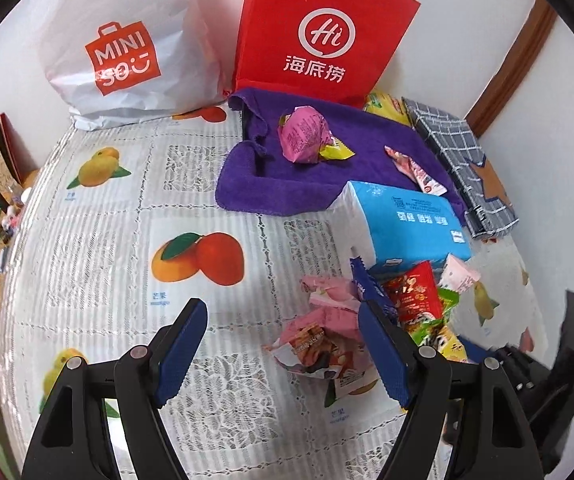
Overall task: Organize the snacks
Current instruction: 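Grasp the yellow snack bag with the right tool while the left grasps the large pink bag, then carry the yellow bag and large pink bag over the purple towel with both tools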
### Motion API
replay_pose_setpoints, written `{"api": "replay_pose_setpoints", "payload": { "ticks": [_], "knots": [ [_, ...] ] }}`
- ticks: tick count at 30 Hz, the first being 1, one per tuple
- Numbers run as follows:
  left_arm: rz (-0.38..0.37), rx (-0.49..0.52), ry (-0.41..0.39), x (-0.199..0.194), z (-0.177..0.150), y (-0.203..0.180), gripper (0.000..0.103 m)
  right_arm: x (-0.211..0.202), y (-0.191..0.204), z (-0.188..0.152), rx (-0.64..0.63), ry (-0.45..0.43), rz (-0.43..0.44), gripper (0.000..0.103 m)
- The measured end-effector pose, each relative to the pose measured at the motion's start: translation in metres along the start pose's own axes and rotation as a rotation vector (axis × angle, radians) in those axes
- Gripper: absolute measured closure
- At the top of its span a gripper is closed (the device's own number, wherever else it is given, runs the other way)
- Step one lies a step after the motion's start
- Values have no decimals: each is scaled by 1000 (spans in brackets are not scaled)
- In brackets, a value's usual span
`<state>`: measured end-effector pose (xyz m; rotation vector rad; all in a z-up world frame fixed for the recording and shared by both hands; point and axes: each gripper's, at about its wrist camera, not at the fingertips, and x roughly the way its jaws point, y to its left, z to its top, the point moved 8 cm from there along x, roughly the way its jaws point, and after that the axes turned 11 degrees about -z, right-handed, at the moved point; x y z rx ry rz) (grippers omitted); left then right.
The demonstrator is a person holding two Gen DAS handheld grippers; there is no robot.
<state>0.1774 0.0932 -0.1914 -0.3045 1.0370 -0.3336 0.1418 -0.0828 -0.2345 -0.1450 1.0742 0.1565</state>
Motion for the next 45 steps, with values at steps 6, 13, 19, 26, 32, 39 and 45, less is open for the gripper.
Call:
{"api": "replay_pose_setpoints", "payload": {
  "ticks": [6, 13, 19, 26, 32, 39, 45],
  "knots": [
    [-45, 64, 15, 15, -15, -17, 26, -9, -6, -8, -62, -32, -26, 50],
    [-51, 57, 97, 50, -36, -26, 26, -24, -37, -13, -26, -77, -21, 52],
    [-22, 54, 96, 54, -45, -26, 25, -17, -63, -19, 45, -64, 5, 60],
    [8, 46, 79, 43, -56, -21, 33, -15, -66, -35, -7, -36, 13, 45],
    [10, 23, 51, 31, -62, -23, 36, -7, -65, -53, -30, -25, 29, 42],
    [16, 13, 21, 16, -67, -30, 36, -14, -71, -43, -9, -98, 33, 61],
    [23, 23, -2, 8, -64, -44, 36, -24, -77, -34, -2, -132, 63, 65]
  ]
}}
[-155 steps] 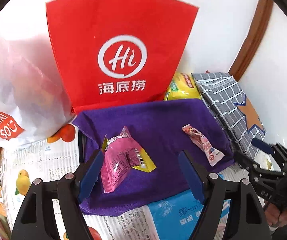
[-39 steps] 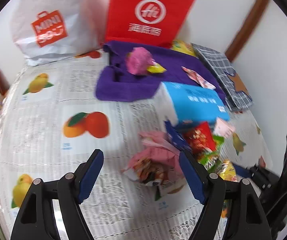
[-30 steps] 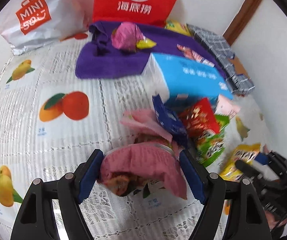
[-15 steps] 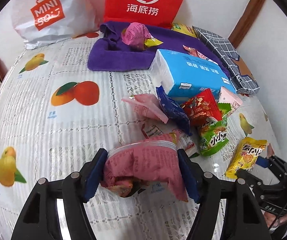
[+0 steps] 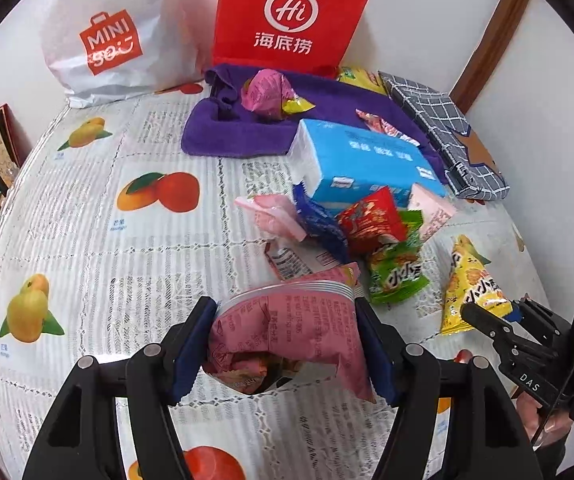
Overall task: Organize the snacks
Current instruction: 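Carry the yellow bag and large pink bag over the purple towel with both tools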
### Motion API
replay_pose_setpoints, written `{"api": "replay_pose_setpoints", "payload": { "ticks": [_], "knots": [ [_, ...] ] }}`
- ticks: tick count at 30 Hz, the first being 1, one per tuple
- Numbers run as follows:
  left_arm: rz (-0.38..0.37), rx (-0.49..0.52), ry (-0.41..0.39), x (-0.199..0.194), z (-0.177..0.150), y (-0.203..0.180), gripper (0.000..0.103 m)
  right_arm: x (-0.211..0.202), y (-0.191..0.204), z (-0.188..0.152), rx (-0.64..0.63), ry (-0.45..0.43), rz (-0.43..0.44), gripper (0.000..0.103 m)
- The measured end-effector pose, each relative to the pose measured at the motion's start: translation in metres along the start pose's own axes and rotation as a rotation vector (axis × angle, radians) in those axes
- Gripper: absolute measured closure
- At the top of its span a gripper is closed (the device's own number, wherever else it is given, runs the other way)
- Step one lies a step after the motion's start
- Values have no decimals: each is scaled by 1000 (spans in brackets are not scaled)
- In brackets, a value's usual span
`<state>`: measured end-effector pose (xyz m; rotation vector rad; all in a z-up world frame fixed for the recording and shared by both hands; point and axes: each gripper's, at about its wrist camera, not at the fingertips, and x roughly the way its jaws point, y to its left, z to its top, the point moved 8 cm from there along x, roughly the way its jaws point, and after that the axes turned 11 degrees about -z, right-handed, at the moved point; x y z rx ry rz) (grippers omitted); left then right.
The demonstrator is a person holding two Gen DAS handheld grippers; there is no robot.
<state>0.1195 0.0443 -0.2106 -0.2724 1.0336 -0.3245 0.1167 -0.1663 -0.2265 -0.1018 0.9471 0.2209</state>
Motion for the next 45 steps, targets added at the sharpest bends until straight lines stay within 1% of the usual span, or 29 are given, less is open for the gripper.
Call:
{"api": "replay_pose_setpoints", "payload": {
  "ticks": [6, 7, 8, 9, 11, 13, 14, 15, 18, 20, 23, 25, 26, 27, 28, 31, 34, 37, 40, 43, 45],
  "knots": [
    [5, -24, -27, -3, 8, -13, 36, 5, -1, 3, -30, 28, 32, 64],
    [10, -31, -32, -3, 9, -15, 36, 5, -1, 3, -40, 33, 36, 63],
    [12, -34, -35, -4, 10, -16, 36, 6, -3, 4, -49, 38, 38, 58],
    [15, -40, -40, -4, 12, -18, 36, 6, -4, 5, -54, 41, 41, 50],
    [20, -50, -50, -4, 15, -21, 36, 6, -6, 8, -59, 41, 57, 44],
    [23, -61, -58, -4, 18, -24, 36, 8, -6, 10, -67, 46, 74, 43],
    [26, -66, -60, -3, 19, -25, 36, 9, -7, 11, -67, 55, 83, 40],
    [32, -70, -63, -3, 21, -27, 36, 10, -7, 12, -62, 59, 91, 39],
    [45, -80, -63, 0, 23, -29, 36, 12, -3, 17, -42, 59, 144, 39],
    [54, -90, -64, 2, 25, -30, 36, 15, 2, 20, -40, 50, 156, 37],
    [67, -99, -62, 4, 26, -32, 36, 23, 11, 24, -62, 43, 147, 37],
    [70, -94, -60, 4, 26, -33, 36, 31, 14, 24, -85, 44, 100, 38],
    [73, -88, -59, 4, 26, -34, 36, 35, 14, 23, -99, 48, 80, 40],
    [77, -83, -58, 4, 26, -35, 36, 37, 13, 24, -100, 37, 66, 49],
    [80, -77, -56, 4, 26, -36, 36, 38, 10, 24, -100, 30, 53, 54],
    [79, -62, -53, 2, 28, -40, 36, 35, 5, 25, -92, 21, 73, 57],
    [54, -39, -58, -1, 33, -45, 36, 26, -3, 29, -74, 0, 63, 58],
    [27, -18, -61, -4, 40, -50, 36, 10, -10, 39, -58, -37, 50, 58],
    [5, 7, -67, -6, 53, -54, 36, -5, -12, 56, -39, -88, 38, 58],
    [-22, 33, -75, -9, 70, -57, 36, -19, -14, 81, 8, -153, 55, 58],
    [-28, 51, -82, -11, 83, -58, 36, -24, -13, 98, 5, -181, 40, 59]
  ]
}}
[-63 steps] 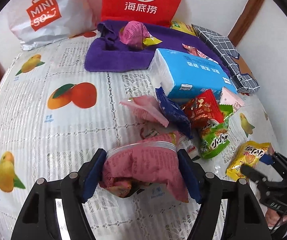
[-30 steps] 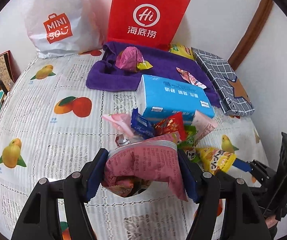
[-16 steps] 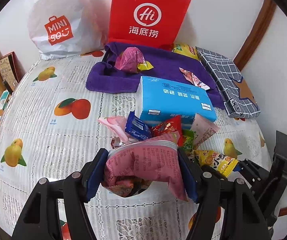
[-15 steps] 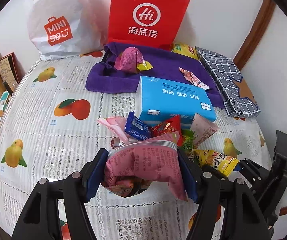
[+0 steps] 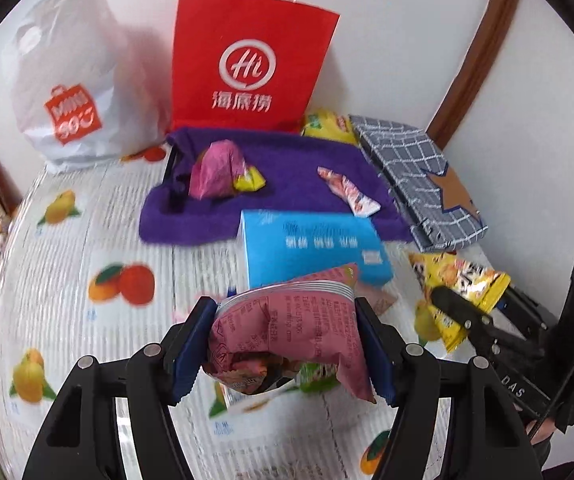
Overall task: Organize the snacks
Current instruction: 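Carry the yellow bag and large pink bag over the purple towel with both tools, then open the right tool to drop the yellow bag on the towel while the left holds the pink bag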
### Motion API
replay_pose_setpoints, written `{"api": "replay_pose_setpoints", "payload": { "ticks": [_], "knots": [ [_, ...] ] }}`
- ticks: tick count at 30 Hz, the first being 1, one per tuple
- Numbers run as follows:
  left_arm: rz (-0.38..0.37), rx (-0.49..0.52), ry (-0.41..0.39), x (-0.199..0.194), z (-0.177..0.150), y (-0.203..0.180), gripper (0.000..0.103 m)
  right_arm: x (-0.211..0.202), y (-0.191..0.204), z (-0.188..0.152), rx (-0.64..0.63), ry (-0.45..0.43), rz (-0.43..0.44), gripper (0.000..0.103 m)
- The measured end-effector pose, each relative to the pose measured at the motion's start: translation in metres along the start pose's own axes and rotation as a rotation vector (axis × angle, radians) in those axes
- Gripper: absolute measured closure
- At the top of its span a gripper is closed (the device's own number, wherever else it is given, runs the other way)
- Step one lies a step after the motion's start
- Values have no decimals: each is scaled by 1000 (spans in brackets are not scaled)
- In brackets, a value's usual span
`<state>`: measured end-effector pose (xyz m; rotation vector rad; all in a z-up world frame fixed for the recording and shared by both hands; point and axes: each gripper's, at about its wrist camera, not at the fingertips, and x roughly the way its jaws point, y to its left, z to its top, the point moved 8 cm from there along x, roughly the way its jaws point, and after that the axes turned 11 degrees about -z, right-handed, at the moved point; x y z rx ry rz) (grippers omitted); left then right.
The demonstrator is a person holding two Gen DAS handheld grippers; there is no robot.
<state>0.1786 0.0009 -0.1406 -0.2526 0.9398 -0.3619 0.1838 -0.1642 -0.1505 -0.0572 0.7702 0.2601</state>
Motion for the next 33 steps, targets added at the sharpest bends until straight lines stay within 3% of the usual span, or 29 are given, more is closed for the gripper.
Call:
{"api": "replay_pose_setpoints", "payload": {
  "ticks": [5, 15, 26, 33],
  "knots": [
    [1, 47, -27, 0, 36, 3, 36, 6, 4, 44, -18, -48, -82, 59],
    [-18, 55, -57, 20, 108, 25, 36, 45, -4, 119, 25, -41, -116, 59],
    [-5, 89, -39, 59, 152, 41, 36, 101, -19, 155, 18, -38, -174, 59],
    [-17, 66, -13, 93, 159, 59, 36, 135, -20, 171, -3, -24, -176, 59]
  ]
}}
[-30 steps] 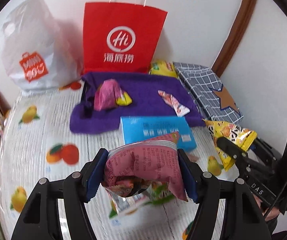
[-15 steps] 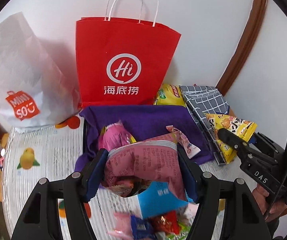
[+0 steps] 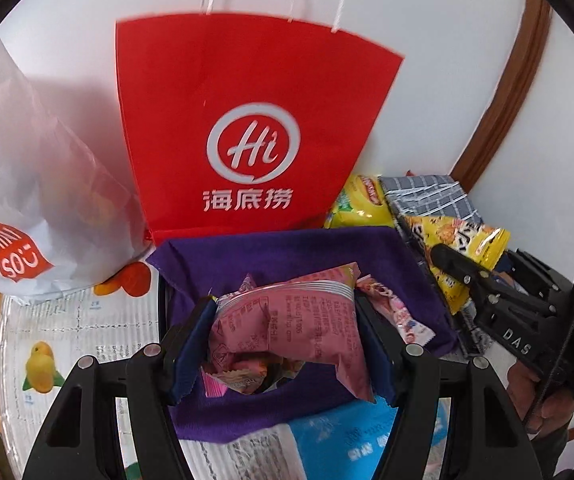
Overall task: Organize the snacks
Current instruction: 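Open the right tool to drop the yellow bag on the towel while the left holds the pink bag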
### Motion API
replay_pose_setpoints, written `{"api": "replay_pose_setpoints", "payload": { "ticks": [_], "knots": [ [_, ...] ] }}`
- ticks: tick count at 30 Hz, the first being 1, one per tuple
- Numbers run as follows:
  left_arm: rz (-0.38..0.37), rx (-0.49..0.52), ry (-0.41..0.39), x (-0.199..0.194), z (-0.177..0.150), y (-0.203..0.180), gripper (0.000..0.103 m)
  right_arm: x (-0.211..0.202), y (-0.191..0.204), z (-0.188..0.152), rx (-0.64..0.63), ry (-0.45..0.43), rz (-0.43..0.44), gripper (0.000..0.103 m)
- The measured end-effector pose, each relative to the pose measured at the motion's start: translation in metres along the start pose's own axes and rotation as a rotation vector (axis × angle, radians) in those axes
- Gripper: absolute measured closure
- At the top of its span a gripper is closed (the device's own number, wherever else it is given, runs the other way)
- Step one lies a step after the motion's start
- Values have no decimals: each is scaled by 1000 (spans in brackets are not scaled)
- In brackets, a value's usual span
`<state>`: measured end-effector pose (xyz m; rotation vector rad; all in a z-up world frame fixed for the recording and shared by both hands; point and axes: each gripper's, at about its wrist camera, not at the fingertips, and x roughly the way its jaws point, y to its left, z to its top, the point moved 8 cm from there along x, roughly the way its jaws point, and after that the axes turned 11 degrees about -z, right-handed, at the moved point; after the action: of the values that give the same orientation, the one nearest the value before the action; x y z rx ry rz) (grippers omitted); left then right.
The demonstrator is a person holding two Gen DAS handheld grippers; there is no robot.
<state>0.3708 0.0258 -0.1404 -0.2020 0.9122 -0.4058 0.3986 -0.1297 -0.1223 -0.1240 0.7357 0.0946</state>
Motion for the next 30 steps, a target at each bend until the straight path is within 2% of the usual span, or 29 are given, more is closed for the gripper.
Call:
{"api": "replay_pose_setpoints", "payload": {
  "ticks": [4, 6, 10, 30],
  "knots": [
    [15, -16, 43, 17, -5, 13, 36, 23, 6, -3, -11, 14, 24, 59],
    [2, -33, 39, 18, -5, 17, 36, 38, 10, -12, -37, 54, 28, 59],
    [0, -45, 41, 20, -5, 22, 36, 59, 9, -25, -61, 98, -2, 59],
    [11, -63, 54, 24, -6, 30, 36, 84, 13, -48, -102, 191, 20, 59]
  ]
}}
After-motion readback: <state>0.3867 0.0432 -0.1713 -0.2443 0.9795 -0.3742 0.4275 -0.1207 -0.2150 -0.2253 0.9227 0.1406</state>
